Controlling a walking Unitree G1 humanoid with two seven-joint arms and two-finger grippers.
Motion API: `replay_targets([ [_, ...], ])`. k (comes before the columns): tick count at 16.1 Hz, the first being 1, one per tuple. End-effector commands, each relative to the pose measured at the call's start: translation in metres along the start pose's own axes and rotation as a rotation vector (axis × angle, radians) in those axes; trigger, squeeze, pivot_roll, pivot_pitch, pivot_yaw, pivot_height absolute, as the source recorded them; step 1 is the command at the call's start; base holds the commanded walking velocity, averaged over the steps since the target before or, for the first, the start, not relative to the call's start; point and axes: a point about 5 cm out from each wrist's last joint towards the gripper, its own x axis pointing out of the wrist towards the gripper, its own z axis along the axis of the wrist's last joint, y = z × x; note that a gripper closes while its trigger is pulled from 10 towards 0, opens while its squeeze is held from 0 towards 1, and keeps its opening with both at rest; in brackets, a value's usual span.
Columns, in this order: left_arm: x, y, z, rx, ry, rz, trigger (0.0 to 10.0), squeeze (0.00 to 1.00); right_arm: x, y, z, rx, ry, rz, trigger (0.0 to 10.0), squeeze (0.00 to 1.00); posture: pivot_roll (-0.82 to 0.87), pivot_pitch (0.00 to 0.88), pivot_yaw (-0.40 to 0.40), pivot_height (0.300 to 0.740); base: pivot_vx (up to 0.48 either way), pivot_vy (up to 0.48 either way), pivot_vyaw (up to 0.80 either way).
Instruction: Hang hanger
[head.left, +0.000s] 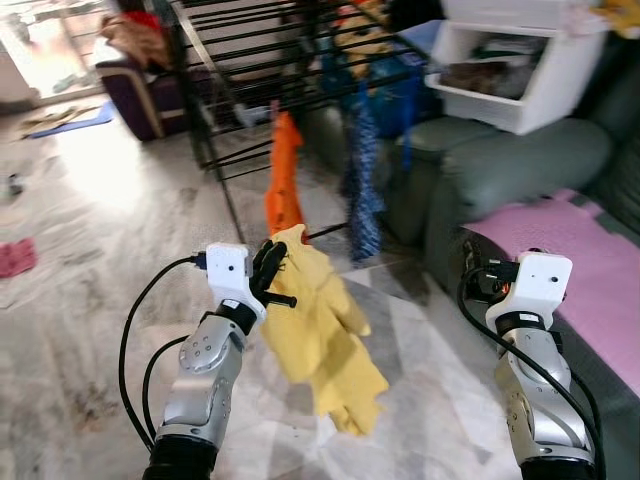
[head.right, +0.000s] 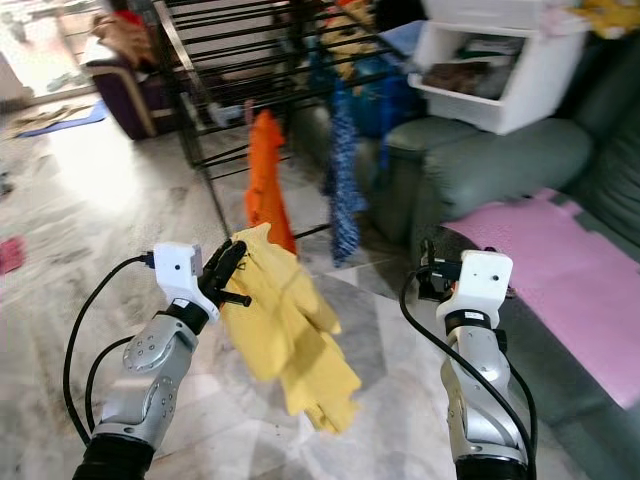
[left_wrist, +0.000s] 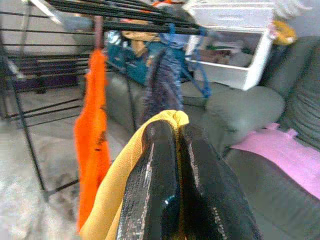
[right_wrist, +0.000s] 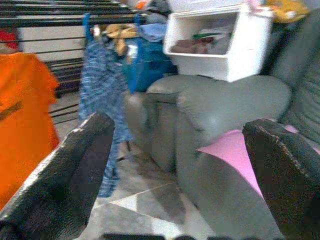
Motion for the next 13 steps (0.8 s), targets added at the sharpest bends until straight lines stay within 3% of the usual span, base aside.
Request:
replay_targets([
  [1, 0.0048, 0.0014, 0.0111, 0.014, -0.038, -0.009, 10.0, 0.0, 0.0018, 0.0037, 0.0023, 0.003, -0.012, 0.006, 10.0, 0.0, -0.04, 0.0, 0.034, 0.74, 0.319, 0.285, 0.0],
  [8, 0.0072, -0.0039, 0.0096, 0.005, -0.034, -0.028, 10.0, 0.0, 0.0022, 0.0028, 0.0028, 0.001, -0.016, 0.005, 10.0, 0.0, -0.05, 0.0, 0.036, 0.74, 0.343, 0.269, -0.06],
  [13, 0.007, -0.0072, 0.008, 0.001, -0.033, -0.039, 10.0, 0.0, 0.0022, 0.0036, 0.0028, -0.004, -0.017, 0.009, 10.0, 0.0, -0.05, 0.0, 0.032, 0.74, 0.427, 0.0, -0.1],
])
